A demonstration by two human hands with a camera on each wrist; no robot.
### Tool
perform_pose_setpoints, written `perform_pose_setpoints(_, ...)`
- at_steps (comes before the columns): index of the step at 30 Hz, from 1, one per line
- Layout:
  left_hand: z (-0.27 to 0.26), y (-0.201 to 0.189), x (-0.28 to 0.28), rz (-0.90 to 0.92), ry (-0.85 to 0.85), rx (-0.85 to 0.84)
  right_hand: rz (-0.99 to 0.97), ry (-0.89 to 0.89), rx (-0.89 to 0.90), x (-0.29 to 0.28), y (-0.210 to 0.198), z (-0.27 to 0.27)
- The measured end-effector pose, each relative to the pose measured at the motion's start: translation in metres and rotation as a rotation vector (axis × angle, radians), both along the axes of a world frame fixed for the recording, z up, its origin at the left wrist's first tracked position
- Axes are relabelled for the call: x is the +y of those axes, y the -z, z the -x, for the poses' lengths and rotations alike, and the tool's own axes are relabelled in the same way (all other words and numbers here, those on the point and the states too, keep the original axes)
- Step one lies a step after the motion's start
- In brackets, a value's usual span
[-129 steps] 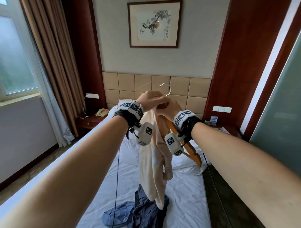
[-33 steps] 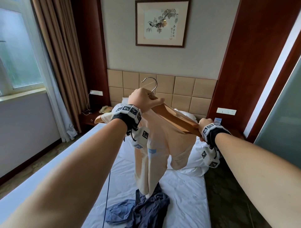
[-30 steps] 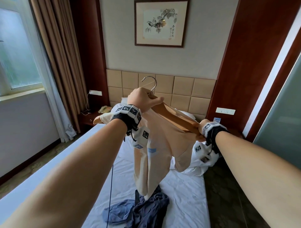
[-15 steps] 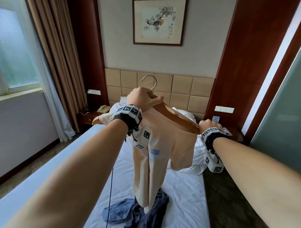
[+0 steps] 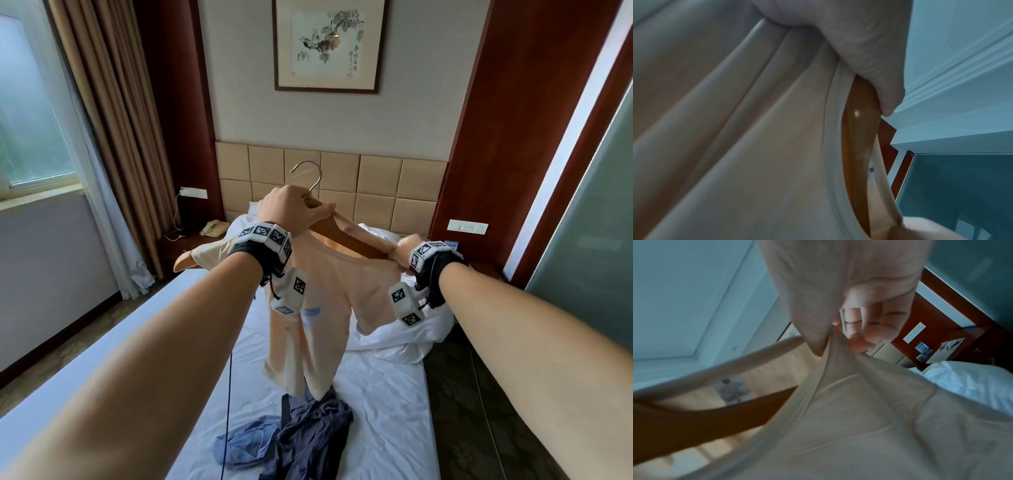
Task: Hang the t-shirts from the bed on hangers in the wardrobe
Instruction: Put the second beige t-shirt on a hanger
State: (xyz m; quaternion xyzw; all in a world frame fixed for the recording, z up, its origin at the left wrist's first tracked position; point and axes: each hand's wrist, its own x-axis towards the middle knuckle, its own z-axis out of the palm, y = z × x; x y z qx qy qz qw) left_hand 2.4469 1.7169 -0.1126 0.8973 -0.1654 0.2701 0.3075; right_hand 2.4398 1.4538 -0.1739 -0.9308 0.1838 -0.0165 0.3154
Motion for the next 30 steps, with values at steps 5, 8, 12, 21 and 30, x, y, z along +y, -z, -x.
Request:
perform_pose_setpoints(5, 0.005, 0.002, -0.003, -0.051, 0.042, 0.094, -0.060, -0.012, -0.121, 0.016, -0.014, -0.002)
perform_pose_setpoints(8, 0.005, 0.004, -0.009, -0.056, 0.099, 0.172, -0.050, -0.039, -0.151, 0.033, -0.024, 0.005)
perform_pose_setpoints(12, 0.002, 0.010, -0.014, -0.028, 0.152, 0.228, -0.009, -0.077, -0.213, 0.050, -0.033, 0.009)
perform_pose_setpoints(21, -0.007, 0.011, -0.012, 0.055, 0.225, 0.304, 0.184, -0.358, -0.206, 0.071, -0.060, 0.030)
perform_pose_setpoints(30, 0.000, -0.006, -0.011, 0.122, 0.438, 0.375, 0.078, -0.260, -0.356, 0.087, -0.059, 0.035)
